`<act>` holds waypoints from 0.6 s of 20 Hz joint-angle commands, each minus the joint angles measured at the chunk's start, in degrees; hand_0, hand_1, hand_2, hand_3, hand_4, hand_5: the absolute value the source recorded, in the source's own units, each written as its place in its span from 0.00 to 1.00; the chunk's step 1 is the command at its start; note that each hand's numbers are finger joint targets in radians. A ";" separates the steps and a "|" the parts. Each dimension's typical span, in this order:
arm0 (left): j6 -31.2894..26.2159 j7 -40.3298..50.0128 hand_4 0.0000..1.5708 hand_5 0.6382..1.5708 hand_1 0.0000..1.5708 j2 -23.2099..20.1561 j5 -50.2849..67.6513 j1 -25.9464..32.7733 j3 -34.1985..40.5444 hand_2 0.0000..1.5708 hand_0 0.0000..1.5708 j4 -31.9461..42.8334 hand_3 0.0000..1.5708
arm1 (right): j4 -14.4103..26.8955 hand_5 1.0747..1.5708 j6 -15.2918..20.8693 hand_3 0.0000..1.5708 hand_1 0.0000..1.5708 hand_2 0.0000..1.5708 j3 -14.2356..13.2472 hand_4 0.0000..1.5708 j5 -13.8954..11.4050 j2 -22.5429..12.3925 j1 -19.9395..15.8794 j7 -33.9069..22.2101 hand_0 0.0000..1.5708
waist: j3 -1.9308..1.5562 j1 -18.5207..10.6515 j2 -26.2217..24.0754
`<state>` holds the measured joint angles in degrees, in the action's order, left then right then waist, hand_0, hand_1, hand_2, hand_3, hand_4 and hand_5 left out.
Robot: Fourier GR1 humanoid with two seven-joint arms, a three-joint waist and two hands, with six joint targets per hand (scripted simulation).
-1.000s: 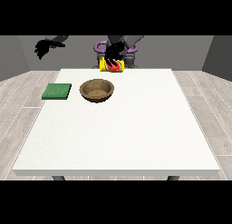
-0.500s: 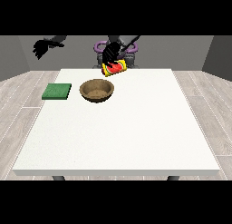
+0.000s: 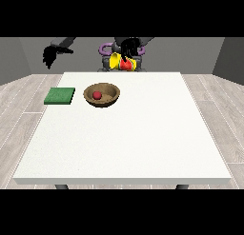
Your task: Pick the cup and pour the ball into the bowl, then pick the bowl and place it on the pad
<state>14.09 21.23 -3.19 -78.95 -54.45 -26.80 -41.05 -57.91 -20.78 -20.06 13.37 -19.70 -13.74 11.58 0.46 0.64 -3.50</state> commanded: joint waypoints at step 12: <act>9.47 -23.21 0.00 0.99 0.00 3.18 63.46 22.94 18.98 0.00 0.00 -24.71 0.00 | -4.29 1.00 12.09 0.00 0.00 0.00 2.66 0.16 -2.91 8.66 -7.43 0.36 0.00 | 0.21 -4.67 11.57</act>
<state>25.96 6.71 -0.22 -30.00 -36.83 -8.57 -59.96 -60.96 -12.88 -18.30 11.87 -13.41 -19.16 12.09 0.96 -2.18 6.34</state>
